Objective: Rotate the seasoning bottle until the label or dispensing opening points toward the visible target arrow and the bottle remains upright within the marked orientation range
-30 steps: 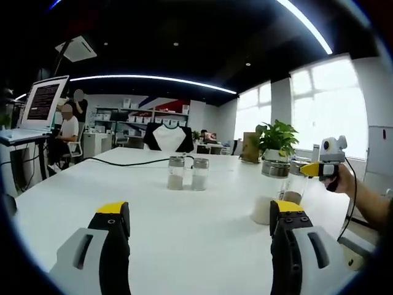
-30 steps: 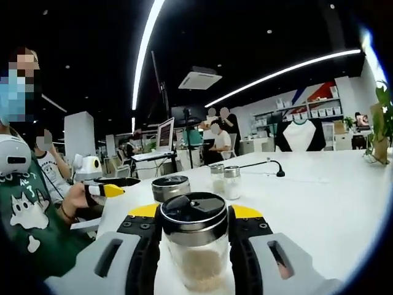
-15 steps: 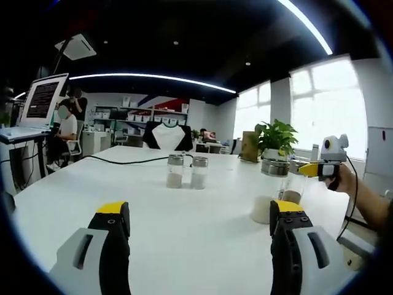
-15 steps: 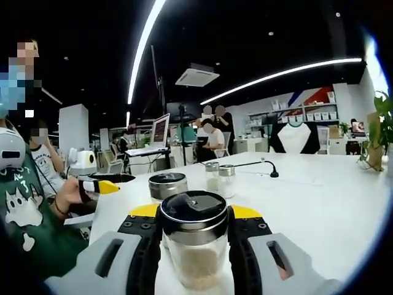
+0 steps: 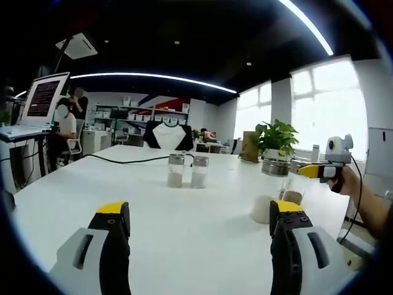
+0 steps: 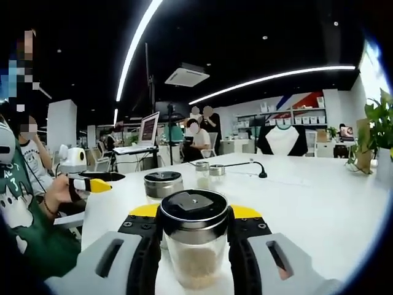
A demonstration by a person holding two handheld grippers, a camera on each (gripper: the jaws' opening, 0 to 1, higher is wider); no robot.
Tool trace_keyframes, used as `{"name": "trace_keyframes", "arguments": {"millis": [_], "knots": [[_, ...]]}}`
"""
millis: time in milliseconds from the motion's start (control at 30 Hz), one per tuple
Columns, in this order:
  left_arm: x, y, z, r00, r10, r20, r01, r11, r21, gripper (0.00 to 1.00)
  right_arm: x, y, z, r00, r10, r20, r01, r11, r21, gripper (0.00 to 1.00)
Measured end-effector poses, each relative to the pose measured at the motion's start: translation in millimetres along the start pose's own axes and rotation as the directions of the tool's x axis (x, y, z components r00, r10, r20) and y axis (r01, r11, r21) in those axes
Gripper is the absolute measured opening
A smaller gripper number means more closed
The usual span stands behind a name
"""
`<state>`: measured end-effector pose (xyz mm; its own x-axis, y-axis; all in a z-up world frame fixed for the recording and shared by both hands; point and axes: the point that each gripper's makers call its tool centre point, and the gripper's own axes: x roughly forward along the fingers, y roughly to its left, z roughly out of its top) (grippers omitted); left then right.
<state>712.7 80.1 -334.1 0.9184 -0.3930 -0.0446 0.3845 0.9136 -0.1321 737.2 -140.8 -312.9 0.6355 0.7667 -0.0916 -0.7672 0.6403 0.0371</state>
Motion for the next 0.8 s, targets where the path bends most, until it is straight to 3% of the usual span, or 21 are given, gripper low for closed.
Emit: {"name": "trace_keyframes", "arguments": {"millis": [400,800], "knots": [[1,-2.4,-1.3,1.0,-0.004,-0.007,0.004,1.0,-0.002,0.99,1,-9,0.5,0.991,-0.134,0.001,0.134,0.991,-0.009,0.4],[2,-2.0,-2.5,1.0,0.0,-0.016,0.0,1.0,-0.008,0.99,1,-17,1.2,0.967,-0.253,0.012,0.253,0.967,-0.018,0.39]]}}
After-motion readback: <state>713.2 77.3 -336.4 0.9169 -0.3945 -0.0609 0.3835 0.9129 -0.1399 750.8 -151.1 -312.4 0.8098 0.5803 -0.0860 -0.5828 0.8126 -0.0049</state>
